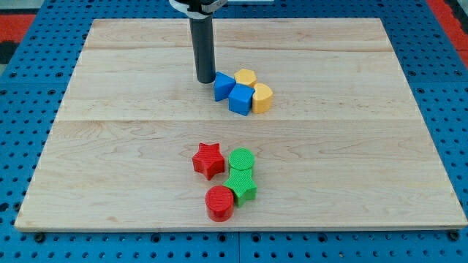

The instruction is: Move the green circle below the blue cube

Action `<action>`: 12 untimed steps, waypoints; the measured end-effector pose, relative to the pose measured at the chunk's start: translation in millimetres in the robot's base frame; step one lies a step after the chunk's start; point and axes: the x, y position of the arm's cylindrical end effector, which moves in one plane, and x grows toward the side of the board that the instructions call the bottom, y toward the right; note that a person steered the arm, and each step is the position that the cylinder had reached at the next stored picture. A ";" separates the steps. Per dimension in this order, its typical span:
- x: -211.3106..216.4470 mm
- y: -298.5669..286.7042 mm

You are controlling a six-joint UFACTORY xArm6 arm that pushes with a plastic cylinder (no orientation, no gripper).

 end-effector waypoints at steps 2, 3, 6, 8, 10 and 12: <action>-3.0 0.0; -6.7 0.0; 9.8 0.0; 93.3 -55.6; 235.8 -119.4; 262.7 -47.3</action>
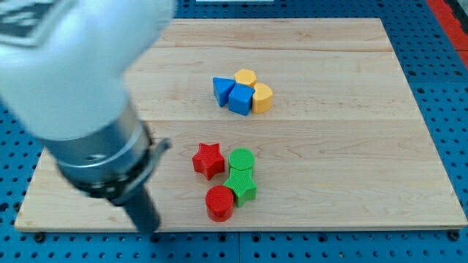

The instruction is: Move the green circle below the blue cube

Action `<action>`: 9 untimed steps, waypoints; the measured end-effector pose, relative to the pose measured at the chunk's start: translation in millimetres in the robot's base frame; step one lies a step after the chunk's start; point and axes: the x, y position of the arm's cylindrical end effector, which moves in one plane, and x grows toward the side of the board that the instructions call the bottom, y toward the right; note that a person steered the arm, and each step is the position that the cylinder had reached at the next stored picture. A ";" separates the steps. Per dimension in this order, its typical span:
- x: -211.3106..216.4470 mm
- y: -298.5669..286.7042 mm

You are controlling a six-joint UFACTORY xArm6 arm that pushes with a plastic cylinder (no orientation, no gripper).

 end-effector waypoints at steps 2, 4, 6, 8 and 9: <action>-39.5 108.1; -85.0 123.1; -123.6 155.1; -137.8 174.5; -140.1 117.1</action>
